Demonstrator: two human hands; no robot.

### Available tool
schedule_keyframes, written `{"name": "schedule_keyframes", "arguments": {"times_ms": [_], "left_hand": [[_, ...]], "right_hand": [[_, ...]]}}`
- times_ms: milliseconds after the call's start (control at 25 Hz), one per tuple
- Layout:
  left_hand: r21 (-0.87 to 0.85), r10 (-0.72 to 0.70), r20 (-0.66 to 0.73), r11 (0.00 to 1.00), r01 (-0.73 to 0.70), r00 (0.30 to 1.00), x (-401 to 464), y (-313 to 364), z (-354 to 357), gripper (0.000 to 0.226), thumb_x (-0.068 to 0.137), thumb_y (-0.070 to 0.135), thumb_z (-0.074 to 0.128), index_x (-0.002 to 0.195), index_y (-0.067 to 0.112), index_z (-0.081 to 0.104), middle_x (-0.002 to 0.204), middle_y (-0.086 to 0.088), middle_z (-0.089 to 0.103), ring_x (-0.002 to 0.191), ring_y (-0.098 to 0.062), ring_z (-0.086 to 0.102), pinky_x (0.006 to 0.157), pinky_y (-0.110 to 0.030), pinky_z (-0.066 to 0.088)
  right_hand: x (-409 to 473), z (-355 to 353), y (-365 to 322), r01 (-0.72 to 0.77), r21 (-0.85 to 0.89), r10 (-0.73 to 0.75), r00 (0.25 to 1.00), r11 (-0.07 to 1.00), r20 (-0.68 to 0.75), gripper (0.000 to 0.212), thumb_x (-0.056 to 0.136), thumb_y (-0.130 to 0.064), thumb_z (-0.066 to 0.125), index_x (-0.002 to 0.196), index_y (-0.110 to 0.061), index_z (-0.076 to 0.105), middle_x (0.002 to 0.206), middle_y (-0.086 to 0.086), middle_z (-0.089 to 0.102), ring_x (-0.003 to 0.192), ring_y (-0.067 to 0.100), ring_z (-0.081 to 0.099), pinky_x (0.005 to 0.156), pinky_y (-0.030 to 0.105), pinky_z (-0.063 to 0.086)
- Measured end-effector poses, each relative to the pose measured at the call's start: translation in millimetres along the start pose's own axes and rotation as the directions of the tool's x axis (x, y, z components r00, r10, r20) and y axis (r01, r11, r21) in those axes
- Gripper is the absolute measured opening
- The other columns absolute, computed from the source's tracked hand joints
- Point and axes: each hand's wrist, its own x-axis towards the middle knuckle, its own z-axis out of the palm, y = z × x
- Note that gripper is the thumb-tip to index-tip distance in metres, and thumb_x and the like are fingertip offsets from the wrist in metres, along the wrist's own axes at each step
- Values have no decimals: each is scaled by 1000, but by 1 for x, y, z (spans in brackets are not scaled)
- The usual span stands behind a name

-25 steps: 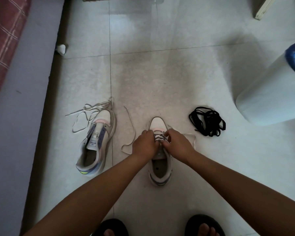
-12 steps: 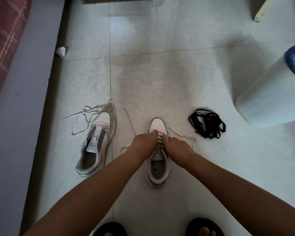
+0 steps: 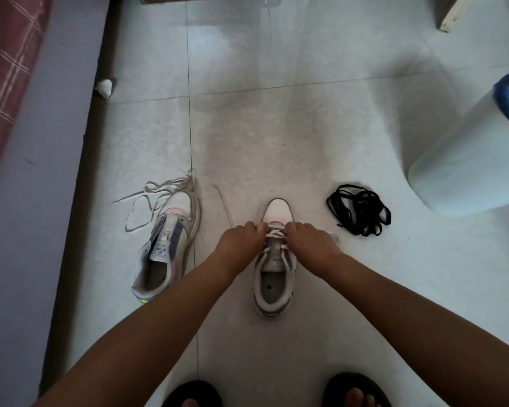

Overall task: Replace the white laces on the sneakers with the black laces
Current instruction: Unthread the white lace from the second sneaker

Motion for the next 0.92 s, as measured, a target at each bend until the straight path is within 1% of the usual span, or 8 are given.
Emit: {"name": "schedule_keyframes", "arguments": {"times_ms": [120,240,320,440,520,600,720,920], "left_hand": [[-353,-296,156,874,333,942,3,0,1,22,95,11,39,115,4,46,109,-16,58,96,-35,61,70,-36,46],[-777,-316,609,-55,627,727,11,9,-2,23,93,20,43,81,4,56,66,-14,59,52,-24,56,50,-27,40],[-762,-279,581,142,631,764,8,7,1,26,93,20,41,80,6,58,67,-11,60,55,-24,56,54,-24,37],[-115,-254,171,954,276,952,-1,-9,13,22,95,10,36,110,6,53,108,-13,61,97,-29,61,75,-32,43],[-32,-236,94,970,240,967,-3,-16,17,22,96,10,34,112,5,49,111,-13,58,101,-30,58,80,-34,43],[-593,-470,267,608,528,841,0,-16,11,24,95,16,40,104,1,56,104,-17,60,95,-33,61,77,-35,46],[-753,-260,622,-458,473,739,3,-7,-2,30,93,13,40,71,6,59,71,-11,60,59,-21,58,58,-28,47],[-811,-233,508,-455,369,829,-2,-11,-1,29,96,13,36,70,10,49,52,-6,49,50,-19,48,57,-27,42]], "right_hand": [[-8,12,2,-63,-62,61,998,996,-22,27,95,-21,40,119,-8,44,108,11,59,100,28,57,72,34,44],[2,9,-5,-477,685,422,867,551,265,18,92,-24,48,84,-8,54,82,12,59,76,28,60,67,37,50],[3,6,3,-533,724,367,841,438,398,23,92,-22,48,76,-7,57,77,13,60,66,24,57,63,36,50],[-8,14,19,-124,-78,116,989,989,-96,21,80,-26,65,90,-8,62,88,12,64,78,28,61,60,32,45],[-12,18,25,-41,-311,-34,972,949,-234,25,71,-24,73,88,-11,61,83,7,63,75,26,61,55,29,43],[-9,19,18,-247,158,265,959,956,-102,19,85,-25,58,95,-9,57,90,8,61,83,26,58,63,31,39],[0,6,14,-481,876,441,780,-30,444,18,85,-15,52,76,-4,63,69,10,61,65,20,54,62,29,41],[-9,4,20,-260,666,103,885,-699,454,25,87,-10,45,63,-9,49,59,8,56,60,20,60,73,37,57]]}}
